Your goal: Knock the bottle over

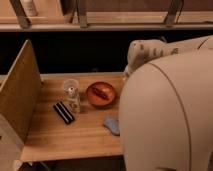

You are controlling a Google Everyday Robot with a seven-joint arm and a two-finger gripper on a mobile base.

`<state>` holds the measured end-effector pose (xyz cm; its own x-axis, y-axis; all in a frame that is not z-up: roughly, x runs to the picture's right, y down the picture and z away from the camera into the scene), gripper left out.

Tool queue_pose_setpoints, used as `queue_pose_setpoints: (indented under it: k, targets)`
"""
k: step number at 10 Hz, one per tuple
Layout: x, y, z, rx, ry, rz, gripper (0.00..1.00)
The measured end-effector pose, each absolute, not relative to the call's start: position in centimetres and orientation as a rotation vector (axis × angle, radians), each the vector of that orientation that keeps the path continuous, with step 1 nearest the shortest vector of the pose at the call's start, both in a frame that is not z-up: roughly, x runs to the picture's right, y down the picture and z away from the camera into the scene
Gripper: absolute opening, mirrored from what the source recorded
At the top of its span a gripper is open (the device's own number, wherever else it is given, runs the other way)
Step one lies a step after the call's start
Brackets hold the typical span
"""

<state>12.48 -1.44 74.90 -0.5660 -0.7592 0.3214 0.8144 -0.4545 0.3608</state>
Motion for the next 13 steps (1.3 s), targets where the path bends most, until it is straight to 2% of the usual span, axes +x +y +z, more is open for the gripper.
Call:
queue_pose_setpoints:
  k: [9, 13]
  targets:
    - [12.2, -1.5, 75.0, -0.137, -0.599, -2.094, 0.00]
    - [8.6, -3.8, 76.3, -0.112, -0.620, -2.157, 0.00]
